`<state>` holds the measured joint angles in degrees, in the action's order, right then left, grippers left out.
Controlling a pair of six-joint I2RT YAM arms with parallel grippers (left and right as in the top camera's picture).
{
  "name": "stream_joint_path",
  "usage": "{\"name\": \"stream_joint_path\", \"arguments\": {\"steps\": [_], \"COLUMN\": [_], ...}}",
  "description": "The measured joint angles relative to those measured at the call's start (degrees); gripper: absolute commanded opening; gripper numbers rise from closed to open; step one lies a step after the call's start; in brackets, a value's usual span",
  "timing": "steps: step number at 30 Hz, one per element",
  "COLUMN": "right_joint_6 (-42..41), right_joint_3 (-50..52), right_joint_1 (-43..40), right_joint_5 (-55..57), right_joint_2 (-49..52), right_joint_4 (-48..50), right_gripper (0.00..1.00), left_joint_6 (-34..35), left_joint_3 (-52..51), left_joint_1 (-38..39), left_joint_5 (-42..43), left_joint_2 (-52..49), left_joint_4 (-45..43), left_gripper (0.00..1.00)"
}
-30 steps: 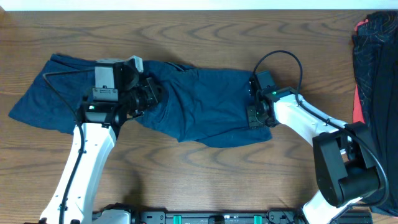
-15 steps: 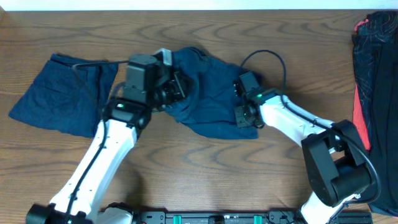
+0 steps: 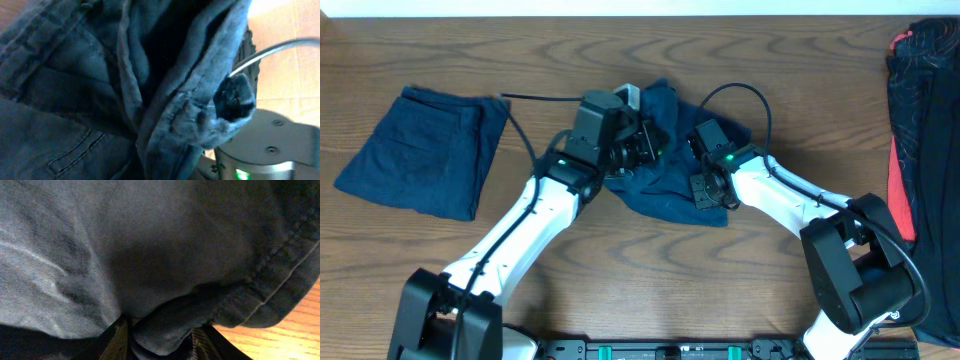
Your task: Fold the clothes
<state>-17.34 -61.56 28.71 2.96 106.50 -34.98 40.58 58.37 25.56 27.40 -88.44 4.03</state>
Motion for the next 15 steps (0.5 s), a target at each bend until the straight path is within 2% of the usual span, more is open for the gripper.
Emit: {"name": "stream_joint_path", "arguments": {"steps": [1,2,3,5,6,10,15], "right_joint_6": [0.0,0.0,0.0,0.0,0.0,-0.2,-2.0], "right_joint_3": [0.0,0.0,0.0,0.0,0.0,-0.3,-0.6], "right_joint_1": [0.0,0.0,0.0,0.0,0.0,-0.2,-0.3], "right_joint_5": [0.0,0.0,-0.1,-0.1,-0.2,-0.8,-1.5], "right_joint_2": [0.0,0.0,0.0,0.0,0.0,0.0,-0.9], "right_joint_4": [0.0,0.0,0.0,-0.1,-0.1,-1.6,-8.8], "right_gripper": [0.41,0.42,0.42,0.42,0.42,0.44,0.47], "left_joint_6": [-0.2,-0.1,0.2,0.6,-0.2,-1.4,-3.6], "left_joint_3": [0.0,0.0,0.0,0.0,0.0,0.0,0.0], "left_joint_1": [0.5,1.0,1.4,2.3,2.7,2.3,1.2], "left_joint_5": [-0.1,-0.2,-0.2,0.2,0.4,0.9,2.4], "left_joint_2": [-0.3,-0.5,-0.5,-0.5,-0.5,-0.5,1.7], "left_joint_4": [0.0,0.0,-0.1,-1.1,-1.9,-1.9,-3.0], "left_gripper": [0.28,0.29,0.37,0.47,0.5,0.49,0.49]}}
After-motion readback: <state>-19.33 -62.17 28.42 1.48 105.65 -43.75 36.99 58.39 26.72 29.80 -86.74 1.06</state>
